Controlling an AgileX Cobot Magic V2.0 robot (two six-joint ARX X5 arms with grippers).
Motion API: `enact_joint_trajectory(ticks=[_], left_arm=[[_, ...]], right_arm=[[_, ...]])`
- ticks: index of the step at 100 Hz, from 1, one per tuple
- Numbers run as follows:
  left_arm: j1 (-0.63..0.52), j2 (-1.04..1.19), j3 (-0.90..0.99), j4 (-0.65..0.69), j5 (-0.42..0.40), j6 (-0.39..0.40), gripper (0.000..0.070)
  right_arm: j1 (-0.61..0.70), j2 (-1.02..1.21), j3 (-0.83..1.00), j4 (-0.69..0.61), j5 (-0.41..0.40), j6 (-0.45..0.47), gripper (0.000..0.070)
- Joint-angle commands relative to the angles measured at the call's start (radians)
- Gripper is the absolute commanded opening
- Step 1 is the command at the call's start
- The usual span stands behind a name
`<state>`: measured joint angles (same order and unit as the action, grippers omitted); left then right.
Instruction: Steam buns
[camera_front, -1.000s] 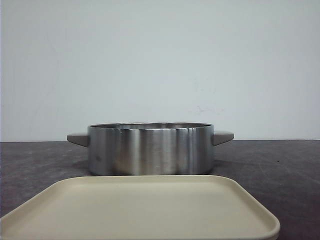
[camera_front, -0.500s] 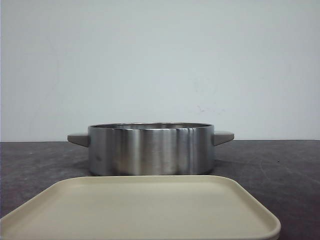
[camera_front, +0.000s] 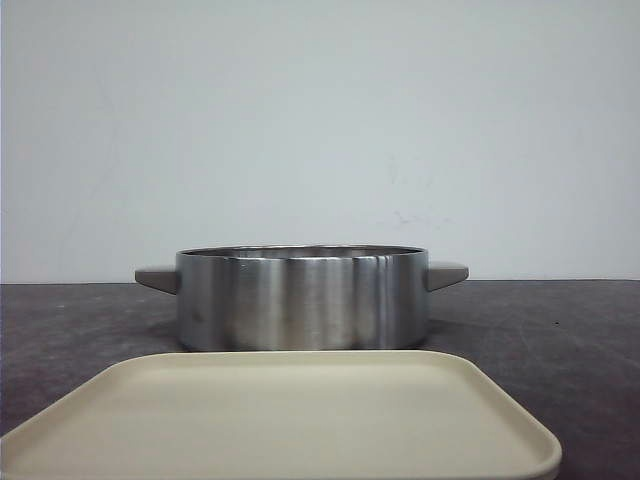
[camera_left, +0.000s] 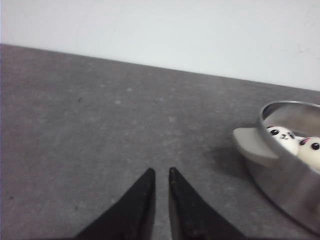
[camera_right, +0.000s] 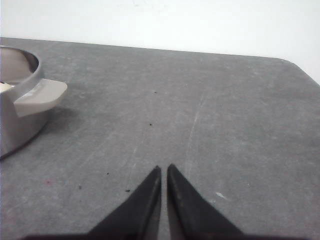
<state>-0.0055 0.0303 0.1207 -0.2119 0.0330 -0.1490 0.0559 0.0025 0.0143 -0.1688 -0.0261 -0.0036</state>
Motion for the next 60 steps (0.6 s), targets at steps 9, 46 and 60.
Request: enact_joint_trajectory(ticks=[9, 46, 60], left_arm=[[0.018, -0.027, -0.039, 0.022, 0.005, 0.025, 0.0], [0.04, -0.027, -0.107, 0.023, 0.005, 0.079, 0.0], [0.045, -0.027, -0.107, 0.023, 0.001, 0.156, 0.0]], right_arm=[[-0.001, 0.001, -0.002, 0.011, 0.0, -0.008, 0.0013], [-0.001, 0.001, -0.002, 0.011, 0.0, -0.008, 0.0013], [-0.001, 0.001, -0.002, 0.011, 0.0, -0.008, 0.0013]])
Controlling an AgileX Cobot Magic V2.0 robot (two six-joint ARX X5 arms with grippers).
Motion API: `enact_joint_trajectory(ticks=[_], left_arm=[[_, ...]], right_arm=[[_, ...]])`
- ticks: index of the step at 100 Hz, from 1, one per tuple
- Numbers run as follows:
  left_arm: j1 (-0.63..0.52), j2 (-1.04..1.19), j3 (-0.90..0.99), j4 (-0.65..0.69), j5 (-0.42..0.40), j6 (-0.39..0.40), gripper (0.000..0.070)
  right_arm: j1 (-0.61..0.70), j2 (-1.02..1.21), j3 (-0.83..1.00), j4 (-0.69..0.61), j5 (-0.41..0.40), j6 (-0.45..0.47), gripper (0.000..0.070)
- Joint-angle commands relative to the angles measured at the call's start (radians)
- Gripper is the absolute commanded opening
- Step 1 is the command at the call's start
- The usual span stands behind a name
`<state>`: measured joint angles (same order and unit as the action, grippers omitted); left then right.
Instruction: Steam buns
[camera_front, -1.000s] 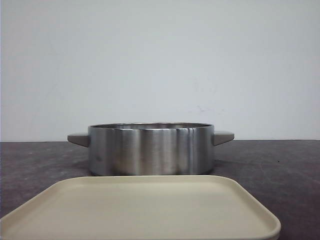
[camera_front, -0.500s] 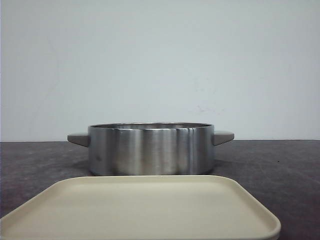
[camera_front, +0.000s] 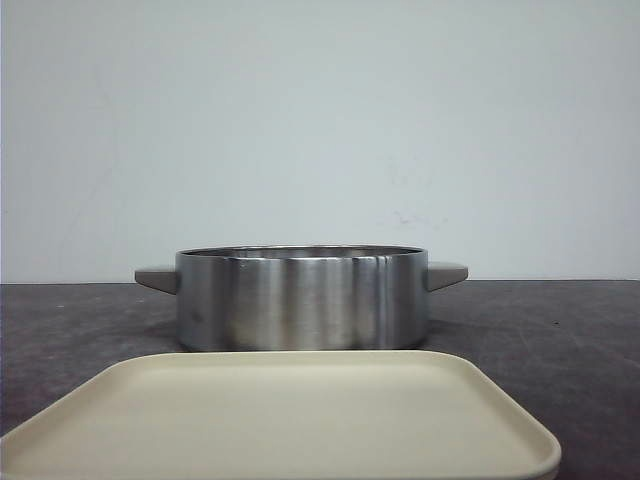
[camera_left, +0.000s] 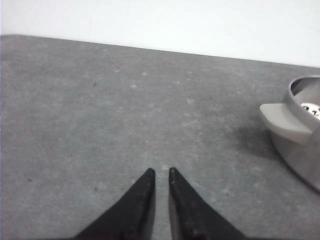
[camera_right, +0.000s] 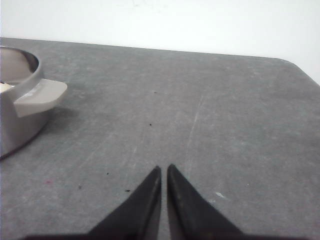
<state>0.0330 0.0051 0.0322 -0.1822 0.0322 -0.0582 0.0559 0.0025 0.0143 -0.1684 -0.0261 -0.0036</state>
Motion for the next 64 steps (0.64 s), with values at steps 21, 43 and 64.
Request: enact_joint_trajectory(ticks=[21, 43, 64], left_arm=[[0.015, 0.0, -0.018, -0.005, 0.002, 0.066, 0.0], [0.015, 0.0, -0.018, -0.005, 0.002, 0.066, 0.0], [0.015, 0.0, -0.018, -0.005, 0.002, 0.066, 0.0]], right_arm=[[-0.001, 0.001, -0.002, 0.011, 0.0, -0.008, 0.0013], [-0.001, 0.001, -0.002, 0.011, 0.0, -0.008, 0.0013], [-0.001, 0.001, -0.002, 0.011, 0.0, -0.008, 0.0013]])
